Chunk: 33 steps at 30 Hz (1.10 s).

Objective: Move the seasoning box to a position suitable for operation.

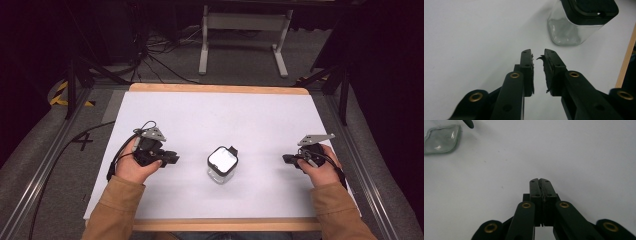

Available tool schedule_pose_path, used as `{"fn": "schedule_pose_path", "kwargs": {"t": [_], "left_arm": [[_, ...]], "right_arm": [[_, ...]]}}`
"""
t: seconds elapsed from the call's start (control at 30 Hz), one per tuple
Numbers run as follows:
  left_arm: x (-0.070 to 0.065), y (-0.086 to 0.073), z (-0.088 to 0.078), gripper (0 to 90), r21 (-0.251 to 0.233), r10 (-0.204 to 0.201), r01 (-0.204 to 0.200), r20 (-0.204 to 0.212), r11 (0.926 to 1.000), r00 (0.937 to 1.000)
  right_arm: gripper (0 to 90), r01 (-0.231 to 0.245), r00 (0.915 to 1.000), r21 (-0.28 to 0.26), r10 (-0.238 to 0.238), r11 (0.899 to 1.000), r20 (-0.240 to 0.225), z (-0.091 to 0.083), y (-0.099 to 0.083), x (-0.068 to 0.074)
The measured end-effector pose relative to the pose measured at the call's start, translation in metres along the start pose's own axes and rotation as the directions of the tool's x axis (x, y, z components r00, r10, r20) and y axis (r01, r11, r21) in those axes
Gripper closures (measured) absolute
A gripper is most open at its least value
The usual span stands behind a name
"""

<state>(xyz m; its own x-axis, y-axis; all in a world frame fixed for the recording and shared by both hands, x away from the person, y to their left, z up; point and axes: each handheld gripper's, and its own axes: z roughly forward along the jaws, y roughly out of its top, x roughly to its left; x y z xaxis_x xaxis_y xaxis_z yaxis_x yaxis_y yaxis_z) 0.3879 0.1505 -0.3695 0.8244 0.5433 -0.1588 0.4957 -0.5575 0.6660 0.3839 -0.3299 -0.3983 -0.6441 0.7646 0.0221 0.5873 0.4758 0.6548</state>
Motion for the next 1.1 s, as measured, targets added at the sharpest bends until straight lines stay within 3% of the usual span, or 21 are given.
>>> {"fn": "schedule_pose_path", "kwargs": {"t": [0.2, 0.27, 0.33, 0.4, 0.57, 0.6, 0.67, 1.0, 1.1], "left_arm": [[-0.011, 0.012, 0.015, 89.6, -0.017, 0.043, -0.043, 0.007, 0.9989, 0.999], [-0.013, 0.017, 0.023, 89.8, -0.053, 0.043, -0.042, 0.014, 0.9977, 0.999], [-0.012, 0.022, 0.032, 90.0, -0.061, 0.045, -0.046, -0.015, 0.9971, 0.9989], [-0.011, 0.028, 0.042, 90.0, -0.08, 0.025, -0.025, -0.007, 0.9965, 0.9997], [-0.015, 0.032, 0.054, 90.0, -0.051, 0.044, -0.045, -0.007, 0.9977, 0.999], [-0.016, 0.033, 0.057, 90.0, -0.036, 0.066, -0.066, -0.01, 0.9971, 0.9978], [-0.018, 0.034, 0.059, 90.0, -0.028, 0.056, -0.056, -0.002, 0.998, 0.9984], [-0.026, 0.036, 0.071, 90.0, -0.014, 0.087, -0.086, 0.033, 0.9962, 0.9957], [-0.027, 0.036, 0.071, 90.0, -0.002, 0.092, -0.092, 0.024, 0.9958, 0.9955]], "right_arm": [[89.8, -0.003, 1.0, -0.021, 0.003, 1.0, 0.002, -0.01, -0.005, -0.003], [89.8, -0.009, 1.0, -0.025, 0.009, 1.0, 0.002, -0.013, -0.006, -0.004], [89.8, -0.014, 0.9999, -0.029, 0.014, 0.999, 0.002, -0.015, -0.007, -0.006], [89.8, -0.018, 0.9998, -0.034, 0.019, 0.999, 0.003, -0.017, -0.008, -0.007], [89.8, -0.022, 0.9997, -0.039, 0.022, 0.999, 0.002, -0.019, -0.009, -0.007], [89.8, -0.022, 0.9998, -0.04, 0.022, 0.999, 0.0, -0.019, -0.009, -0.008], [89.7, -0.019, 0.9998, -0.042, 0.019, 0.999, 0.0, -0.02, -0.009, -0.01], [89.7, -0.019, 0.9998, -0.055, 0.019, 0.998, 0.002, -0.023, -0.008, -0.01], [89.6, -0.022, 0.9997, -0.052, 0.022, 0.998, 0.001, -0.022, -0.008, -0.01]]}}
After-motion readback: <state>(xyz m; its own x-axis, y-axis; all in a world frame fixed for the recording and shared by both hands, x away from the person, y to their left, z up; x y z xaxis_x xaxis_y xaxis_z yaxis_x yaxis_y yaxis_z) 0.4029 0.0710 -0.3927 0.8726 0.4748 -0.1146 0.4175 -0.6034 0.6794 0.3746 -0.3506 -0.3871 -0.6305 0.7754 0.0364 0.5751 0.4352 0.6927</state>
